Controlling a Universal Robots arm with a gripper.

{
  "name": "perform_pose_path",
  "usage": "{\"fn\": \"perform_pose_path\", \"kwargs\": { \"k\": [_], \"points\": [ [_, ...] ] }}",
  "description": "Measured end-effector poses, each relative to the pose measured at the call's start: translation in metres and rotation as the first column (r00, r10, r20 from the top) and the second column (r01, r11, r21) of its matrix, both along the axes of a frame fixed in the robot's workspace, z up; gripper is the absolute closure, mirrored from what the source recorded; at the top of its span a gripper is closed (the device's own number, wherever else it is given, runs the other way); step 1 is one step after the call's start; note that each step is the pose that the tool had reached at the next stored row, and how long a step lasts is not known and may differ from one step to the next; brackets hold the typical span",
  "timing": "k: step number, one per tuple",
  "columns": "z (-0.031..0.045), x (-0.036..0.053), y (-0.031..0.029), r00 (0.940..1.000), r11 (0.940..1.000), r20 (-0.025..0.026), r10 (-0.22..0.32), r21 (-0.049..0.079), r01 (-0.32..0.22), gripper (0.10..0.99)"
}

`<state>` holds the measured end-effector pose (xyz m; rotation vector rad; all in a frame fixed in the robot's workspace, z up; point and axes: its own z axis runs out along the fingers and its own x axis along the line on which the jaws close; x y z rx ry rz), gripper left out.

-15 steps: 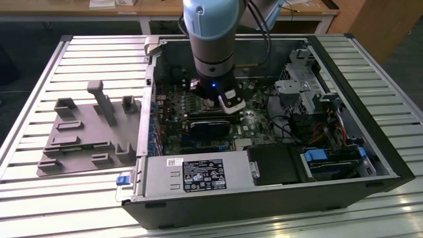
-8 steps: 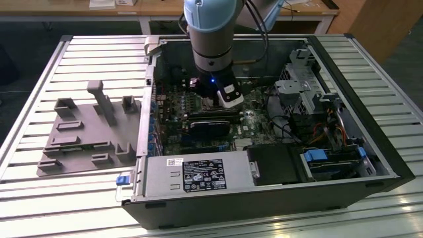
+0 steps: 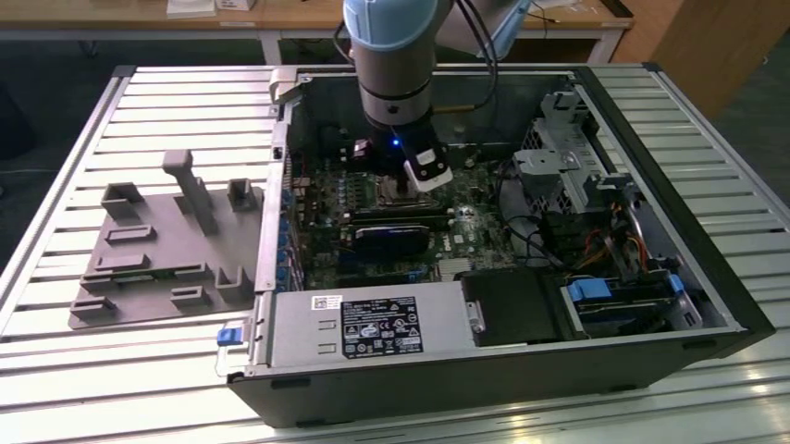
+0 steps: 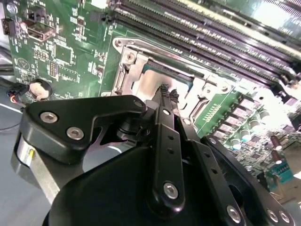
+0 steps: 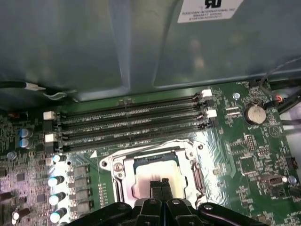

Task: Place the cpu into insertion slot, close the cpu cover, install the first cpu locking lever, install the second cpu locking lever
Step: 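Install the second cpu locking lever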

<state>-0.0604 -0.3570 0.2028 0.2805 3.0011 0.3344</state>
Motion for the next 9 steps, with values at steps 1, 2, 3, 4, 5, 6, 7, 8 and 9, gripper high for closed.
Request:
{"fn": "perform_pose_path", "kwargs": {
  "k": [1,2,3,4,5,6,7,8,9],
  "points": [
    [-0.0001,0.0001,0.0010,1.0000,1.0000,-0.0004,0.000,-0.002,0.000,0.980],
    [-0.0002,0.0002,0.0020,1.0000,1.0000,-0.0008,0.000,-0.005,0.000,0.980],
    [-0.0002,0.0003,0.0027,1.0000,1.0000,-0.0011,0.000,-0.007,0.000,0.980],
    [-0.0002,0.0004,0.0027,1.0000,1.0000,-0.0014,0.000,-0.008,0.000,0.980],
    [-0.0002,0.0004,0.0027,1.0000,1.0000,-0.0015,0.000,-0.008,0.000,0.980],
    [-0.0002,0.0004,0.0027,1.0000,1.0000,-0.0016,0.000,-0.009,0.000,0.980],
    [-0.0002,0.0004,0.0028,1.0000,1.0000,-0.0016,0.000,-0.009,0.000,0.980],
    [-0.0002,0.0004,0.0027,1.0000,1.0000,-0.0016,0.001,-0.009,-0.001,0.980],
    [-0.0002,0.0004,0.0027,1.0000,1.0000,-0.0016,0.001,-0.009,-0.001,0.980]
  ]
}}
